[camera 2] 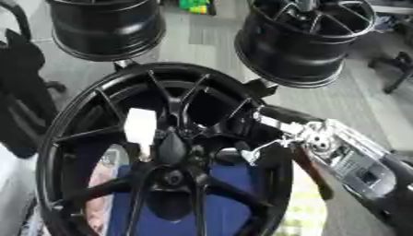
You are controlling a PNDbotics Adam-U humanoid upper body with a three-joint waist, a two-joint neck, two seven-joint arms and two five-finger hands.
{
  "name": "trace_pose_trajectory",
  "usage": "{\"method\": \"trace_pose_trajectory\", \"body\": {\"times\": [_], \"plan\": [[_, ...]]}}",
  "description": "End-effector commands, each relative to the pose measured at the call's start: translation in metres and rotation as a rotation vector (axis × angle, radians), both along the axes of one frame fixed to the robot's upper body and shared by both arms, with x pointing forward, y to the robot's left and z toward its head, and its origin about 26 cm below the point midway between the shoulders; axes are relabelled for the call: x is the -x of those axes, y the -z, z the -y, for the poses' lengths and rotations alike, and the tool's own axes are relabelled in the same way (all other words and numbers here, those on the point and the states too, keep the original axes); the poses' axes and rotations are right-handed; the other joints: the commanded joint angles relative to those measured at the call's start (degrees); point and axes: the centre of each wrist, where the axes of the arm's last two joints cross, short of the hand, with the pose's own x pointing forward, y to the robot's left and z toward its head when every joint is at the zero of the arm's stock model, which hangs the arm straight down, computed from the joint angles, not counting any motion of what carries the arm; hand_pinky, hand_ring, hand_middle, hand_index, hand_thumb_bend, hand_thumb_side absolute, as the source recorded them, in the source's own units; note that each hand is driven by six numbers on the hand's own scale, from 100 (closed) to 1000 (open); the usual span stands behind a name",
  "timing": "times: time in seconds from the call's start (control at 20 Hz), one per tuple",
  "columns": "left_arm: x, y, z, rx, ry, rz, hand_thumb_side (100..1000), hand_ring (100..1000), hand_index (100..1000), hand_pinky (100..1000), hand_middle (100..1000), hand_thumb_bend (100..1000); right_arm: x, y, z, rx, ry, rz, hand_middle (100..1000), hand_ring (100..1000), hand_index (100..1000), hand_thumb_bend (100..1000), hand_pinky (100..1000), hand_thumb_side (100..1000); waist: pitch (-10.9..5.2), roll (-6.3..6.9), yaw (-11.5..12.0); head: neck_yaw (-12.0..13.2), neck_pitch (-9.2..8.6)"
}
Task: Pull the pin out of the wheel hub.
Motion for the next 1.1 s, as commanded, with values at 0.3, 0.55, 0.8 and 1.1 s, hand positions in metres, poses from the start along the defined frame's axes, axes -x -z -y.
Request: {"method": "trace_pose_trajectory", "body": {"times": [0.3,0.55,0.8,1.1], "plan": [[0.013,-0.048,0.005,-0.728,-0.029,-0.115,480,804,856,798,710,346,-0.003,-0.008,0.007,0.033,0.012,0.028,615,702,711,100,803,217,-1.33,0.85,-0.6,-0.2,-0.61],[0.011,-0.059,0.013,-1.134,0.037,-0.275,478,839,893,836,758,444,-0.004,-0.006,0.006,0.046,0.003,0.018,615,701,711,100,802,218,-1.53,1.4,-0.8,-0.1,-0.56],[0.006,-0.064,0.032,-1.384,0.149,-0.369,485,866,911,862,789,497,-0.005,-0.003,0.008,0.058,0.004,0.008,615,702,711,100,801,220,-1.64,1.78,-0.7,-0.3,-0.42],[0.016,-0.057,0.051,-1.537,0.216,-0.425,462,887,921,883,814,525,-0.006,-0.004,0.007,0.063,-0.001,0.009,615,701,710,100,800,218,-1.48,2.14,-0.8,-0.7,-0.6]]}}
